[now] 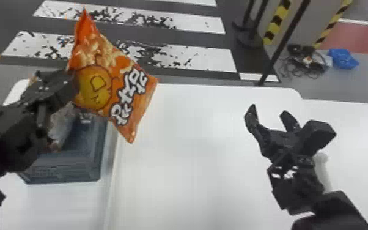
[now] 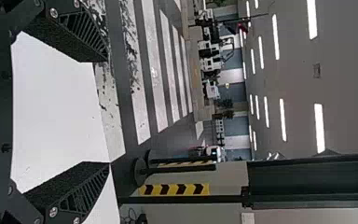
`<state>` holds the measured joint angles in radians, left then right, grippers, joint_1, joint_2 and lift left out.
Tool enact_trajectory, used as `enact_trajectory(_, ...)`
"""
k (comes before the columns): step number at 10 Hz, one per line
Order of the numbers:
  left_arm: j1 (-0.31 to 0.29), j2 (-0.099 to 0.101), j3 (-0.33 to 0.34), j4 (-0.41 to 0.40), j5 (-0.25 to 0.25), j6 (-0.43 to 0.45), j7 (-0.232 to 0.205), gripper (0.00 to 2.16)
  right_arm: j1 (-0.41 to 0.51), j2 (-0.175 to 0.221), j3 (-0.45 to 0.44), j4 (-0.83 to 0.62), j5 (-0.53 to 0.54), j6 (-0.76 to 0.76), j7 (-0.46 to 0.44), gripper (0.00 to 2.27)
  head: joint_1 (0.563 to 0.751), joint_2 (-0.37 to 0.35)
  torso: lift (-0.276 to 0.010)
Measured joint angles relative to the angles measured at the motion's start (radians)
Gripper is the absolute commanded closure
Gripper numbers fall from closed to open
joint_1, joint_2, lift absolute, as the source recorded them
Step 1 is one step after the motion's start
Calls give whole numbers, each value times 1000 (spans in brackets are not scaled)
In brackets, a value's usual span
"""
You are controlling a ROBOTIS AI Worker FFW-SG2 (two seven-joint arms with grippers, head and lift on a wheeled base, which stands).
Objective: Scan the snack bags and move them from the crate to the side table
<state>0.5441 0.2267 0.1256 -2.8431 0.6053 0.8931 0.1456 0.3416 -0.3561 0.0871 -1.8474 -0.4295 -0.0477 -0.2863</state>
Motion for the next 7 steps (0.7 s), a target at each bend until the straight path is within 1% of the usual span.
enact_trajectory(1,-1,-5,-28,34,5,6,-19,1865,-6,-2,-10,0,-1,0,-4,140,695,-198,-87)
enact_trajectory(2,-2,-9,-46,78,24,6,-55,1865,-13,-7,-23,-3,-7,4,-5,140,695,-228,-87)
enact_trajectory(3,-9,-15,-51,136,64,3,-102,1865,-19,-14,-35,-6,-14,11,-5,144,695,-258,-87)
enact_trajectory(4,-24,-24,-52,210,105,1,-166,1865,-24,-19,-45,-7,-24,15,-4,144,695,-282,-87)
enact_trajectory(5,-44,-34,-51,296,142,0,-239,1868,-25,-19,-51,-7,-31,16,-4,144,695,-293,-87)
enact_trajectory(7,-95,-58,-37,496,226,-2,-399,1868,-26,-19,-53,-7,-33,14,-4,144,695,-318,-87)
